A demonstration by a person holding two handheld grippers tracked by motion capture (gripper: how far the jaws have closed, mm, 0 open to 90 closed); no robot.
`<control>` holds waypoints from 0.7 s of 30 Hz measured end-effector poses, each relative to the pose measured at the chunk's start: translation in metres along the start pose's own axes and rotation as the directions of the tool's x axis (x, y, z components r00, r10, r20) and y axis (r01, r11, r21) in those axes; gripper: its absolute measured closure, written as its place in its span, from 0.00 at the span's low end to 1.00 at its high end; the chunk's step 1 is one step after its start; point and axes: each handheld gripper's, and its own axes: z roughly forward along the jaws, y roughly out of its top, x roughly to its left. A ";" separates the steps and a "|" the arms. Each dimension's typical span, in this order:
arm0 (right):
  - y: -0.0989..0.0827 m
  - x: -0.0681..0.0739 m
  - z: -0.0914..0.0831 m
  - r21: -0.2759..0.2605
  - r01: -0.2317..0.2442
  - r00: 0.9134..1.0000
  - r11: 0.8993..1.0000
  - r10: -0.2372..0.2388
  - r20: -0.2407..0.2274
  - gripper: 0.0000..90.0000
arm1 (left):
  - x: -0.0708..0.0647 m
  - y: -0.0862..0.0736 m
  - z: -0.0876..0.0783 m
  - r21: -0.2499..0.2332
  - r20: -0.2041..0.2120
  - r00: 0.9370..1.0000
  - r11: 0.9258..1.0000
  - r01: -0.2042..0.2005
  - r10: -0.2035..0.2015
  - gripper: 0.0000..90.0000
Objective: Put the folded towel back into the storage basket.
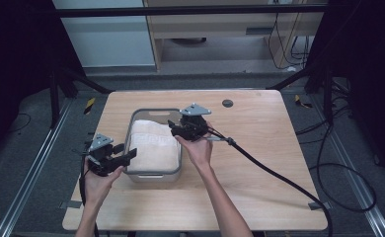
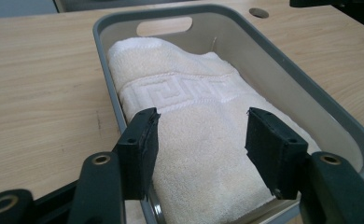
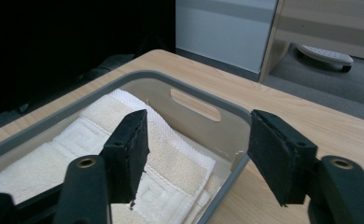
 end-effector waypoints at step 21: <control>-0.018 -0.059 -0.092 -0.044 -0.022 0.999 0.999 0.020 -0.040 0.20 | -0.002 -0.007 -0.008 -0.075 -0.026 0.996 0.994 -0.083 0.081 0.31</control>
